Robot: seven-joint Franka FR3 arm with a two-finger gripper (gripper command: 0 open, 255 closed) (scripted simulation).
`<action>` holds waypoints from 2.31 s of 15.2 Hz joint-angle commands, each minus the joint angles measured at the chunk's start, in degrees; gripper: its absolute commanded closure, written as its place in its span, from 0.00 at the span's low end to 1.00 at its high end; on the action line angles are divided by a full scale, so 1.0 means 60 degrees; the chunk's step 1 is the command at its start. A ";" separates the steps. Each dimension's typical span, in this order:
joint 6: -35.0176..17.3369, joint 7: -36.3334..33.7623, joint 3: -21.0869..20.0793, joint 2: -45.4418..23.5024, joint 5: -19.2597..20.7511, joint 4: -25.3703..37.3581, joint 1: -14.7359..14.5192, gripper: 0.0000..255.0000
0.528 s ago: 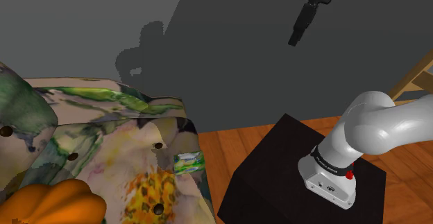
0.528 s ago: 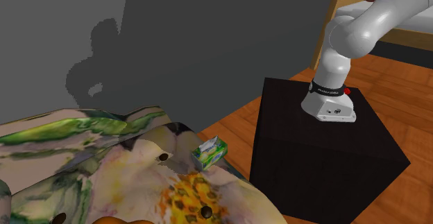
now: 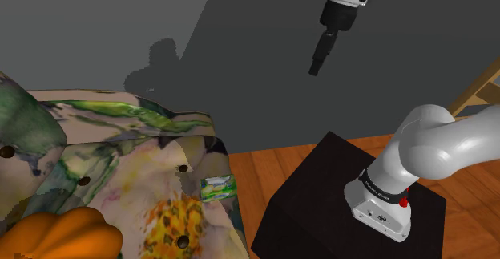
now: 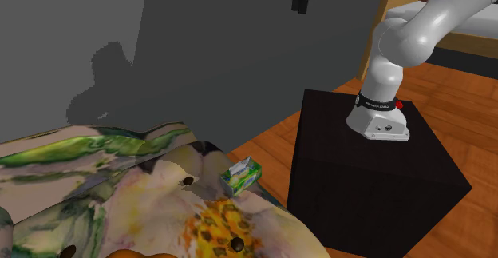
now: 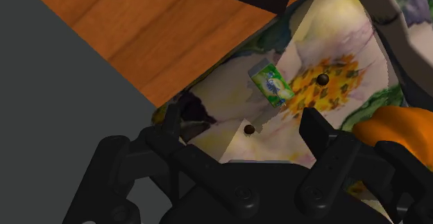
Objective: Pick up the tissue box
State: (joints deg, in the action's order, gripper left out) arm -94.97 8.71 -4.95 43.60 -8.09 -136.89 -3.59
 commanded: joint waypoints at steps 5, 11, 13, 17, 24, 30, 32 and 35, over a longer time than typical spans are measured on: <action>-0.1936 -0.0037 -0.0856 -0.1036 -0.0132 -0.0846 -0.0396 0.00; -0.3834 -0.0175 -0.1712 -0.2547 -0.0042 -0.1227 -0.0662 0.00; -0.4459 -0.0274 -0.2002 -0.3147 0.0073 -0.1261 -0.0713 0.00; -0.5665 -0.0604 -0.2586 -0.4476 0.0516 -0.1187 -0.0741 0.00; -0.7432 -0.1877 -0.3406 -0.7168 0.2373 -0.0589 -0.0694 0.00; -0.8271 -0.3518 -0.3210 -0.9657 0.4865 0.0452 -0.1289 0.00; -0.8423 -0.3979 -0.2957 -1.0452 0.5604 0.0896 -0.1664 0.00; -0.8542 -0.4362 -0.2650 -1.1245 0.6249 0.1394 -0.2102 0.00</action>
State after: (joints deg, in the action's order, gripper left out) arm -146.12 -16.86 -21.39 -22.43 28.26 -129.59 -15.46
